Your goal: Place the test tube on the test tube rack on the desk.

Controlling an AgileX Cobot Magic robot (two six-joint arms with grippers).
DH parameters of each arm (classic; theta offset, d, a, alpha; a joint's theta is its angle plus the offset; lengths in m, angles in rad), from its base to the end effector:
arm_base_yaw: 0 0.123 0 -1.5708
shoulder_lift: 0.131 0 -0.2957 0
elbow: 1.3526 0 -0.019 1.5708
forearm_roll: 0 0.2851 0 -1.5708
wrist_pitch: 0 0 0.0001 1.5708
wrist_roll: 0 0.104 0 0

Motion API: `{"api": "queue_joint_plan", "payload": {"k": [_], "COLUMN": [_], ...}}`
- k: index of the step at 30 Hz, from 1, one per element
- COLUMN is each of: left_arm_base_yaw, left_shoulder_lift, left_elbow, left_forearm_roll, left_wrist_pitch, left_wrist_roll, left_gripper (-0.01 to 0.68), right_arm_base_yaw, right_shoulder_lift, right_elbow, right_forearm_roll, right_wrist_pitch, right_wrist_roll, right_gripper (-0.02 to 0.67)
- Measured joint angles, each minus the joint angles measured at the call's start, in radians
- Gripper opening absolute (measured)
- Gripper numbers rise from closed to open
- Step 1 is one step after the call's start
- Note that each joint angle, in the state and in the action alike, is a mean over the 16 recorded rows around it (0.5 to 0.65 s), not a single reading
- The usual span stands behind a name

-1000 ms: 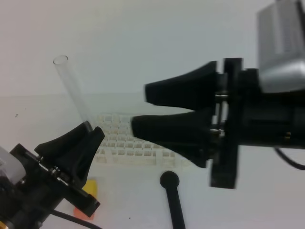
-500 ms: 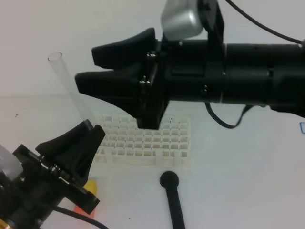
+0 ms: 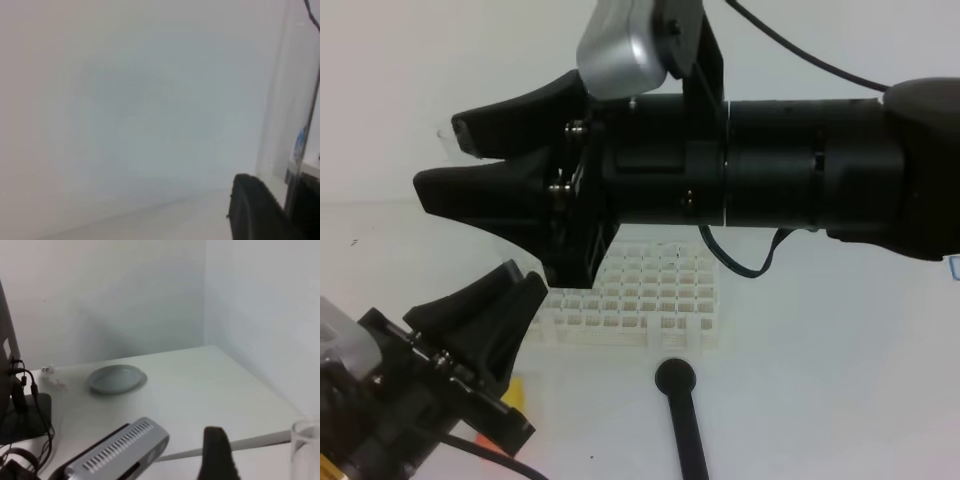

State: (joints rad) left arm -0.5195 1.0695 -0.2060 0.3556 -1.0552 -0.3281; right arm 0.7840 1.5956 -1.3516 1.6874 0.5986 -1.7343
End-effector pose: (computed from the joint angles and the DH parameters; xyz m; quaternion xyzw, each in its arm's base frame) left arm 0.1630 -0.1295 0.2370 0.2312 0.5730 -0.3442 0.7070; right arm 0.2536 0.3352 0.3827 -0.4583 0.5676 0.4407 0.5231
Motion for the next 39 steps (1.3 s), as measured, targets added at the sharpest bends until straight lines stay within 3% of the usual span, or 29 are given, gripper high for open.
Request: {"api": "queue_joint_plan", "payload": {"k": [21,39], "left_arm_base_yaw": [0.0,0.0], "left_shoulder_lift": [0.0,0.0], "left_elbow": [0.0,0.0], "left_forearm_roll": [0.031,0.037], "left_wrist_pitch": [0.013,-0.005], "left_wrist_roll": [-0.018,-0.031], "left_gripper": [0.106,0.111], "right_arm_base_yaw": [0.01,0.024], "right_shoulder_lift": [0.024,0.058], "right_elbow": [-0.014,-0.043], "right_forearm_roll": [0.005,0.005], "right_wrist_pitch": [-0.033,-0.053], "right_wrist_roll": [0.002,-0.025], "right_gripper": [0.414,0.145]}}
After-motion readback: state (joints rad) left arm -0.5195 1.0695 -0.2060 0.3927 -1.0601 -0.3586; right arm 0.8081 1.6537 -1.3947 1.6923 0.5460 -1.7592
